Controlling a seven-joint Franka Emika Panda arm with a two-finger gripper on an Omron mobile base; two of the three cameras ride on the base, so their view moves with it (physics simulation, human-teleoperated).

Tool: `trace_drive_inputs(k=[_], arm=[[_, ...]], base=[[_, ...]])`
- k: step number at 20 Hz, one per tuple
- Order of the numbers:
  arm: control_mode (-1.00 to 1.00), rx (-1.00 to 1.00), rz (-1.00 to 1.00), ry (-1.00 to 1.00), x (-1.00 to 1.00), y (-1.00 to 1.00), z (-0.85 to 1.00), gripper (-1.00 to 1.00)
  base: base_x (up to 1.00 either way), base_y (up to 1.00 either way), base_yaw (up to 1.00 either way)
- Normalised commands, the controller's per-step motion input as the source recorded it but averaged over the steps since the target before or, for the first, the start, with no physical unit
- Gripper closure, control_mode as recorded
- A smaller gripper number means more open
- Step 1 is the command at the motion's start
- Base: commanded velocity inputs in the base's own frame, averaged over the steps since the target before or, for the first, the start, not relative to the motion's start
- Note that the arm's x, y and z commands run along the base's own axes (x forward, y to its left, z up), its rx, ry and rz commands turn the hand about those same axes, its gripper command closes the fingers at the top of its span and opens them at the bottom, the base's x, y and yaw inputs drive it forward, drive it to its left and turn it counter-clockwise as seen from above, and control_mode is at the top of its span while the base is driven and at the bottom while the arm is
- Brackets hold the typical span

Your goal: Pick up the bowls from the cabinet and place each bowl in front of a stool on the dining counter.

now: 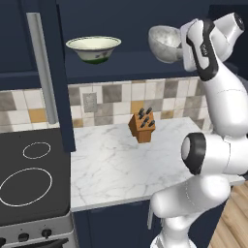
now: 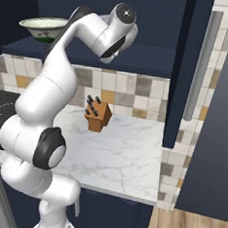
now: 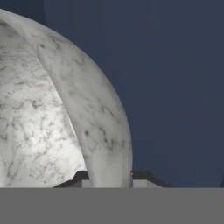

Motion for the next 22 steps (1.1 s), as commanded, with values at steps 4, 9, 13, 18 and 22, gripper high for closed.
trace_drive_inputs(k=[4, 9, 13, 18, 22], arm=[[-1.0, 0.0, 0.0, -0.16, -0.86, 0.0, 0.0, 1.0], [-1.0, 0.0, 0.0, -0.03, -1.0, 0.0, 0.0, 1.0], [-1.0, 0.0, 0.0, 0.04, -1.0, 0.0, 0.0, 1.0], [-1.0, 0.0, 0.0, 0.15, -0.98, 0.0, 0.01, 1.0], [-1.0, 0.0, 0.0, 0.22, -0.88, 0.0, 0.0, 1.0]], base=[[0.0, 0.0, 0.0], [0.0, 0.0, 0.0], [0.0, 0.0, 0.0], [0.0, 0.0, 0.0], [0.0, 0.0, 0.0]])
